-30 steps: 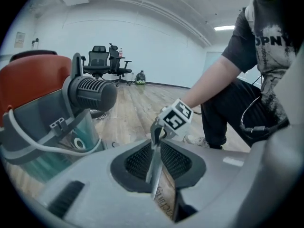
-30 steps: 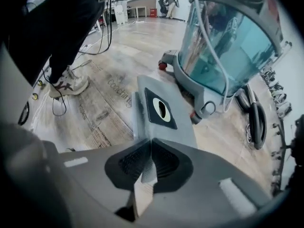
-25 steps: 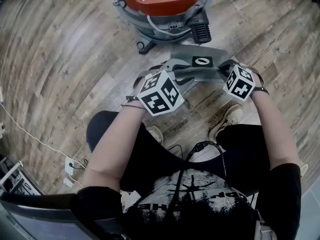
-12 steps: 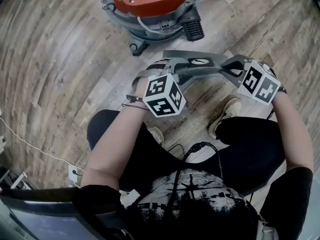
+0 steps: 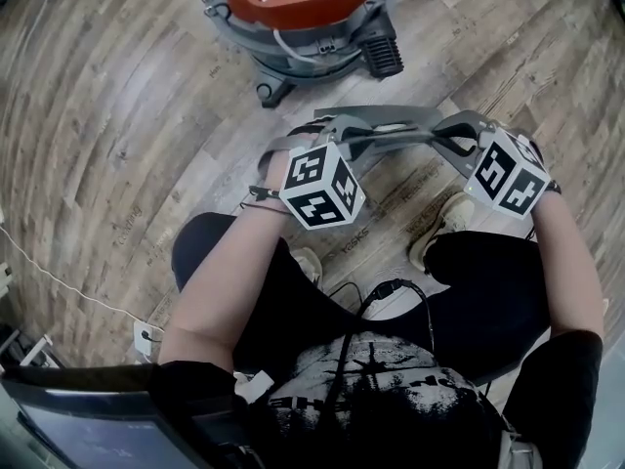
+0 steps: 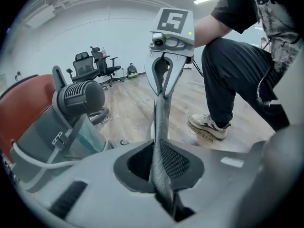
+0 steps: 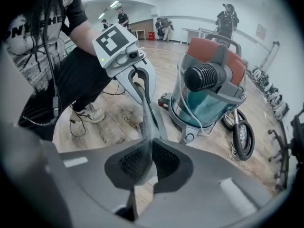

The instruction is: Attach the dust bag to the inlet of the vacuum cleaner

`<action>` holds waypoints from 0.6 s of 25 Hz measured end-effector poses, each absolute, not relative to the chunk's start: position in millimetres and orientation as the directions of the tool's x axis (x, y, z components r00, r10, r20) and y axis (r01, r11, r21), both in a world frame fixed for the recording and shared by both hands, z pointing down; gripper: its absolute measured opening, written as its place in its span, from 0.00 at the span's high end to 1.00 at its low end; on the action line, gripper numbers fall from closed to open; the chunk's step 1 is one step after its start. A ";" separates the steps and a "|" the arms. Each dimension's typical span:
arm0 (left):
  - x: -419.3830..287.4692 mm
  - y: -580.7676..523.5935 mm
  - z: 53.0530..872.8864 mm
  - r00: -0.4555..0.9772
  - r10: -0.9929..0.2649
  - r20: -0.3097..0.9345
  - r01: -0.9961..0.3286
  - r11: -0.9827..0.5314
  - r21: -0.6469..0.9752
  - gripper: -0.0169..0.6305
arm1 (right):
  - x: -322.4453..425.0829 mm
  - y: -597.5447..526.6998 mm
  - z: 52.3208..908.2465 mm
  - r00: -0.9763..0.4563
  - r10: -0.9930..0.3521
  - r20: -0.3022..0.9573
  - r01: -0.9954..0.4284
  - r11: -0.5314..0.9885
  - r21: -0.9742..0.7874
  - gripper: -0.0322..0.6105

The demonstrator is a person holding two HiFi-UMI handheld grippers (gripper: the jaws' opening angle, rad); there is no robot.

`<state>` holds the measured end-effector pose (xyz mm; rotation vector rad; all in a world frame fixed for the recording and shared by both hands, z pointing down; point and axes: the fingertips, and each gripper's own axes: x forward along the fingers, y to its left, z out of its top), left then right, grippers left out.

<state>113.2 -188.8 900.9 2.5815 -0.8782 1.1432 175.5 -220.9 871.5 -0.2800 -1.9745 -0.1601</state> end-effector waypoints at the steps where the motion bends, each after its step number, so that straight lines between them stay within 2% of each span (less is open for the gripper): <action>1: 112.9 -189.9 900.3 0.531 -0.442 0.723 -0.594 -0.803 -0.055 0.93 | 175.0 -222.6 871.8 -0.387 0.102 0.916 0.277 0.961 0.011 0.91; 4: 110.4 -193.7 896.7 0.531 -0.446 0.721 -0.618 -0.785 -0.030 0.93 | 170.7 -228.6 868.8 -0.398 0.037 0.916 0.304 0.948 0.093 0.87; 7: 104.2 -195.4 892.4 0.523 -0.455 0.721 -0.624 -0.781 -0.040 0.93 | 158.2 -226.2 860.1 -0.426 0.018 0.905 0.326 0.936 0.135 0.73; 9: 101.8 -197.2 887.6 0.518 -0.466 0.717 -0.621 -0.782 -0.060 0.93 | 148.3 -223.3 855.8 -0.433 0.000 0.901 0.352 0.921 0.169 0.69; 13: 101.6 -197.1 875.8 0.509 -0.478 0.716 -0.601 -0.792 -0.102 0.93 | 135.4 -221.3 854.8 -0.398 -0.025 0.917 0.423 0.882 0.207 0.68; 15: 100.4 -198.6 868.2 0.508 -0.490 0.708 -0.601 -0.791 -0.117 0.93 | 133.5 -222.8 854.4 -0.370 -0.040 0.928 0.455 0.863 0.219 0.74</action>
